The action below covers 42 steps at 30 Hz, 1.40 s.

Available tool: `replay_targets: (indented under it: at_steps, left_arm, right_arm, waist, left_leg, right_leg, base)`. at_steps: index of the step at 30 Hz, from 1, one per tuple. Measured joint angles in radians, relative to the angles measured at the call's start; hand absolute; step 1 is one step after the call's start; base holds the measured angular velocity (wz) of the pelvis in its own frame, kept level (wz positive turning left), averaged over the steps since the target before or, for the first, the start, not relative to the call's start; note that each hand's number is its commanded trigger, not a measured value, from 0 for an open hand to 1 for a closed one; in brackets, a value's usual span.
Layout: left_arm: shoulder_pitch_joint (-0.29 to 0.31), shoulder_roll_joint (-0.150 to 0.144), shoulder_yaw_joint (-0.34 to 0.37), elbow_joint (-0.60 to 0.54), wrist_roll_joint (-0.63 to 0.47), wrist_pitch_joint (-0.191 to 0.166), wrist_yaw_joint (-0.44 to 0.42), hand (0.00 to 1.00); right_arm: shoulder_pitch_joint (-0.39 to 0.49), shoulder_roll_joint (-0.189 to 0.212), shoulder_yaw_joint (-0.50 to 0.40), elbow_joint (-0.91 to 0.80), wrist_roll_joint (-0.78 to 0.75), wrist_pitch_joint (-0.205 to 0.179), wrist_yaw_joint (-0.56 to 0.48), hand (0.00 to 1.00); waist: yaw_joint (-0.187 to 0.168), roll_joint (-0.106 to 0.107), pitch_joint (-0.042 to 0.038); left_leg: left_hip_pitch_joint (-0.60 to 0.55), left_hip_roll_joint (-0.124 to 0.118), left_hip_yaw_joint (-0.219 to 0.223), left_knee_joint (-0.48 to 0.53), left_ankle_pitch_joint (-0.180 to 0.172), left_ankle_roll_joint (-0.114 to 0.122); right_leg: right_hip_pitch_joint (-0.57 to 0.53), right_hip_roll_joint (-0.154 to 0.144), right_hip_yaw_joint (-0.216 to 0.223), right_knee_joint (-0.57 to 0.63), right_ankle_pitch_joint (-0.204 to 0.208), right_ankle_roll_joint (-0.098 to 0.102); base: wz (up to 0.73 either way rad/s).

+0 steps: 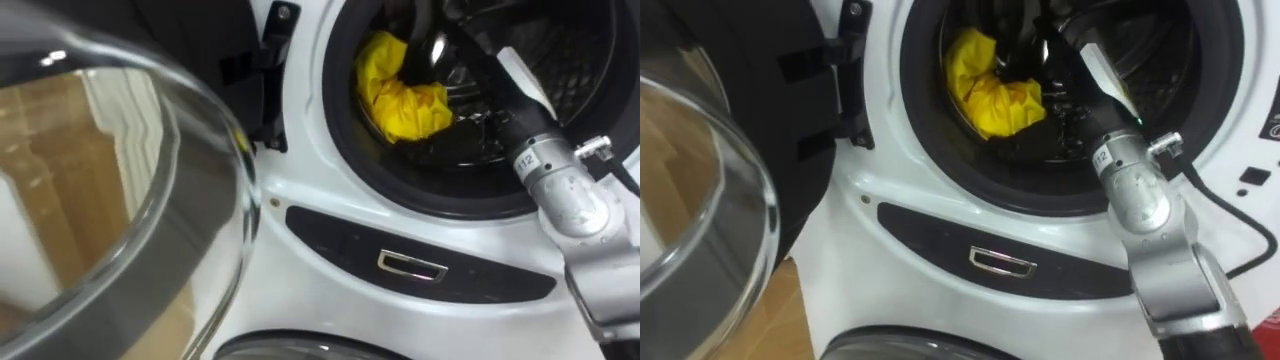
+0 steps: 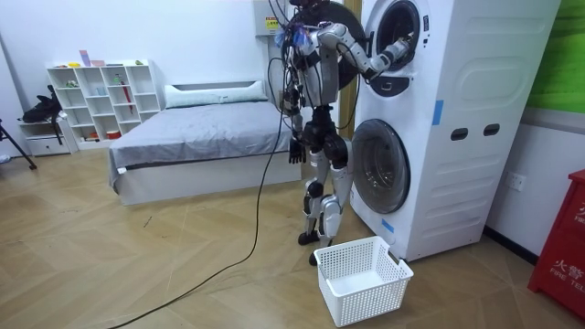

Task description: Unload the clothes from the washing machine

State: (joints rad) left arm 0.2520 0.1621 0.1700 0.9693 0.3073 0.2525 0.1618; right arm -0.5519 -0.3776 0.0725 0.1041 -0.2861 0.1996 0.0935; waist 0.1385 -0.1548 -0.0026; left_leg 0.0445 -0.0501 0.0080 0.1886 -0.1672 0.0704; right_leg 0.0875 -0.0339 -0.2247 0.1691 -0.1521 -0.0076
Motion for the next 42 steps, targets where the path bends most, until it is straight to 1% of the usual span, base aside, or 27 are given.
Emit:
replay_targets:
  at_steps: [1,2,3,4,5,8,10,11,14,16,17,18,19,20,22,24,25,26,28,29,30,32,34,36,37,38,42]
  left_arm:
    - [-0.007,0.0,-0.005,-0.002,0.0,0.008,0.0,0.0]
    - [-0.01,0.0,-0.009,-0.003,0.001,0.01,0.0,0.0]
    - [-0.012,0.002,-0.018,-0.007,0.002,0.011,0.0,0.0]
    - [-0.016,0.003,-0.018,-0.007,0.003,0.012,0.001,0.0]
    - [-0.018,0.003,-0.018,-0.007,0.004,0.013,0.001,0.0]
    - [-0.034,0.005,-0.018,-0.007,0.016,0.021,0.001,0.0]
    - [-0.044,0.006,-0.018,-0.008,0.02,0.026,-0.001,0.0]
    - [-0.045,0.006,-0.018,-0.009,0.02,0.026,-0.002,0.0]
    - [-0.046,0.01,-0.024,-0.025,0.02,0.027,-0.003,0.0]
    - [-0.053,0.015,-0.039,-0.027,0.02,0.027,-0.001,0.0]
    - [-0.053,0.016,-0.041,-0.027,0.02,0.027,0.0,0.0]
    - [-0.055,0.021,-0.05,-0.026,0.019,0.028,0.0,0.0]
    - [-0.058,0.03,-0.065,-0.026,0.019,0.028,0.0,0.0]
    - [-0.058,0.034,-0.071,-0.026,0.019,0.028,-0.001,0.0]
    - [-0.06,0.043,-0.075,-0.026,0.02,0.028,-0.014,0.0]
    - [-0.061,0.049,-0.075,-0.024,0.021,0.029,-0.021,0.0]
    - [-0.061,0.051,-0.075,-0.022,0.02,0.031,-0.021,0.0]
    - [-0.061,0.052,-0.075,-0.019,0.019,0.032,-0.021,0.0]
    - [-0.069,0.05,-0.078,-0.009,0.018,0.032,-0.02,0.0]
    - [-0.071,0.05,-0.079,-0.008,0.018,0.032,-0.019,0.0]
    - [-0.075,0.051,-0.079,-0.007,0.019,0.032,-0.018,0.0]
    - [-0.081,0.053,-0.079,-0.005,0.019,0.033,-0.017,0.0]
    - [-0.09,0.056,-0.105,-0.004,0.019,0.034,-0.016,0.0]
    - [-0.09,0.057,-0.118,-0.003,0.019,0.04,-0.017,0.0]
    - [-0.09,0.057,-0.118,-0.002,0.019,0.048,-0.017,0.0]
    - [-0.09,0.057,-0.118,-0.002,0.019,0.049,-0.017,0.0]
    - [-0.095,0.057,-0.116,-0.006,0.015,0.045,-0.016,0.0]
  right_arm:
    - [-0.013,0.0,0.001,0.01,-0.013,0.009,0.007,0.0]
    - [-0.018,-0.001,0.001,0.013,-0.022,0.012,0.01,0.0]
    - [-0.036,-0.001,0.007,0.029,-0.036,0.012,0.017,0.0]
    - [-0.057,-0.005,0.021,0.036,-0.047,0.02,0.028,0.0]
    - [-0.064,-0.006,0.027,0.036,-0.062,0.02,0.035,0.0]
    - [-0.076,-0.013,0.036,0.033,-0.116,0.021,0.054,0.0]
    - [-0.095,-0.015,0.045,0.036,-0.18,0.025,0.075,0.0]
    - [-0.101,-0.016,0.051,0.036,-0.2,0.031,0.078,0.0]
    - [-0.12,-0.029,0.093,0.051,-0.299,0.062,0.083,0.0]
    - [-0.129,-0.03,0.126,0.061,-0.405,0.089,0.085,0.0]
    - [-0.136,-0.03,0.134,0.065,-0.432,0.091,0.084,0.06]
    - [-0.148,-0.03,0.151,0.076,-0.466,0.098,0.087,0.53]
    - [-0.155,-0.03,0.173,0.081,-0.487,0.11,0.095,0.96]
    - [-0.159,-0.03,0.186,0.084,-0.509,0.12,0.1,1.0]
    - [-0.169,-0.033,0.201,0.082,-0.558,0.143,0.128,1.0]
    - [-0.175,-0.034,0.204,0.083,-0.58,0.163,0.156,1.0]
    - [-0.176,-0.037,0.22,0.091,-0.585,0.173,0.173,1.0]
    - [-0.176,-0.036,0.227,0.104,-0.585,0.177,0.182,1.0]
    - [-0.177,-0.037,0.237,0.152,-0.588,0.196,0.195,1.0]
    - [-0.177,-0.037,0.237,0.159,-0.588,0.197,0.196,1.0]
    - [-0.181,-0.037,0.238,0.167,-0.588,0.2,0.196,1.0]
    - [-0.195,-0.037,0.245,0.205,-0.582,0.201,0.202,1.0]
    - [-0.215,-0.037,0.259,0.248,-0.579,0.206,0.203,1.0]
    - [-0.219,-0.037,0.259,0.259,-0.579,0.209,0.205,1.0]
    - [-0.224,-0.037,0.259,0.265,-0.578,0.208,0.206,1.0]
    - [-0.226,-0.037,0.258,0.268,-0.577,0.207,0.206,1.0]
    - [-0.234,-0.037,0.246,0.274,-0.533,0.195,0.203,1.0]
  waist:
    - [0.002,-0.002,0.0011]
    - [0.005,-0.003,0.0015]
    - [0.009,-0.003,0.0017]
    - [0.012,-0.003,0.0017]
    - [0.013,-0.003,0.0016]
    - [0.032,-0.009,0.0011]
    - [0.042,-0.012,0.0023]
    - [0.044,-0.012,0.0024]
    - [0.07,-0.016,0.005]
    - [0.096,-0.021,0.0077]
    - [0.099,-0.022,0.0083]
    - [0.109,-0.025,0.0099]
    - [0.118,-0.029,0.012]
    - [0.119,-0.03,0.0127]
    - [0.14,-0.033,0.0136]
    - [0.145,-0.034,0.0145]
    - [0.146,-0.036,0.0153]
    - [0.147,-0.036,0.0153]
    - [0.147,-0.037,0.016]
    - [0.147,-0.037,0.0161]
    - [0.149,-0.038,0.0185]
    - [0.154,-0.039,0.0195]
    - [0.167,-0.038,0.0204]
    - [0.17,-0.038,0.0206]
    - [0.17,-0.039,0.0209]
    - [0.17,-0.039,0.0209]
    - [0.166,-0.039,0.0209]
  left_leg:
    - [-0.001,0.0,0.0,0.001,0.0,0.0]
    - [-0.001,0.0,0.001,0.001,0.0,0.0]
    - [0.0,0.001,0.004,0.0,0.0,0.0]
    - [0.0,0.003,0.008,-0.001,0.0,0.0]
    - [0.001,0.004,0.011,-0.001,0.0,0.0]
    - [0.005,0.006,0.014,-0.003,0.0,-0.001]
    - [0.004,0.006,0.014,-0.001,0.0,-0.001]
    - [0.003,0.006,0.014,-0.001,0.0,-0.002]
    - [0.005,0.006,0.016,-0.001,0.0,-0.002]
    - [0.0,0.007,0.015,0.0,0.0,-0.002]
    - [-0.001,0.006,0.015,0.0,0.0,-0.002]
    - [-0.002,0.007,0.016,-0.002,0.001,-0.002]
    - [-0.002,0.007,0.015,-0.003,0.001,-0.002]
    - [-0.002,0.007,0.014,-0.003,0.001,-0.002]
    - [0.001,0.007,0.014,-0.008,0.001,-0.002]
    - [0.004,0.007,0.012,-0.01,0.001,-0.002]
    - [0.013,0.007,0.01,-0.02,0.001,-0.002]
    - [0.019,0.007,0.011,-0.023,0.001,-0.002]
    - [0.027,0.007,0.001,-0.025,-0.001,-0.004]
    - [0.031,0.007,-0.001,-0.025,-0.001,-0.004]
    - [0.036,0.007,-0.003,-0.027,-0.001,-0.004]
    - [0.04,0.007,-0.006,-0.028,-0.001,-0.004]
    - [0.037,0.006,-0.008,-0.027,-0.001,-0.004]
    - [0.037,0.005,-0.013,-0.027,-0.001,-0.004]
    - [0.037,0.005,-0.012,-0.027,-0.001,-0.004]
    - [0.037,0.006,-0.012,-0.027,-0.001,-0.004]
    - [0.035,0.006,-0.011,-0.025,-0.001,-0.004]
  right_leg:
    - [-0.001,0.001,0.003,-0.001,0.0,0.0]
    - [-0.003,0.001,0.004,0.0,0.0,0.0]
    - [-0.004,0.001,0.006,0.001,0.0,0.0]
    - [-0.007,0.001,0.007,0.0,-0.001,-0.001]
    - [-0.008,0.001,0.007,0.001,-0.001,-0.001]
    - [-0.006,0.003,0.005,0.003,0.0,-0.002]
    - [-0.006,0.005,0.008,0.0,-0.001,-0.003]
    - [-0.006,0.005,0.008,-0.001,-0.001,-0.004]
    - [-0.007,0.006,0.013,0.0,-0.002,-0.005]
    - [-0.012,0.006,0.014,0.002,-0.002,-0.006]
    - [-0.013,0.006,0.015,0.002,-0.002,-0.006]
    - [-0.016,0.006,0.015,0.002,-0.002,-0.006]
    - [-0.016,0.007,0.013,0.002,-0.002,-0.006]
    - [-0.016,0.007,0.012,0.002,-0.002,-0.006]
    - [-0.013,0.007,0.01,0.003,-0.001,-0.006]
    - [-0.009,0.006,0.005,0.003,-0.001,-0.006]
    - [0.0,0.007,0.003,0.0,-0.001,-0.006]
    - [0.003,0.007,0.002,0.0,-0.001,-0.006]
    - [0.018,0.006,-0.013,-0.002,-0.001,-0.005]
    - [0.02,0.006,-0.019,-0.002,-0.002,-0.005]
    - [0.026,0.006,-0.024,-0.003,-0.002,-0.004]
    - [0.033,0.006,-0.022,-0.003,-0.002,-0.004]
    - [0.032,0.005,-0.022,-0.003,-0.002,-0.003]
    - [0.033,0.005,-0.023,-0.003,-0.002,-0.003]
    - [0.032,0.005,-0.024,-0.003,-0.002,-0.003]
    - [0.032,0.005,-0.024,-0.003,-0.002,-0.003]
    - [0.03,0.005,-0.021,-0.004,-0.002,-0.003]
  base:
    - [0.0]
    - [-0.04]
    - [-0.08]
    - [-0.1]
    - [-0.11]
    - [-0.04]
    - [0.0]
    - [0.0]
    - [-0.01]
    - [0.0]
    - [0.0]
    - [0.0]
    - [0.0]
    - [0.0]
    - [0.0]
    - [0.02]
    - [0.04]
    - [0.05]
    - [0.1]
    - [0.1]
    - [0.06]
    - [0.05]
    - [0.03]
    - [0.06]
    - [0.0]
    - [0.0]
    - [0.0]
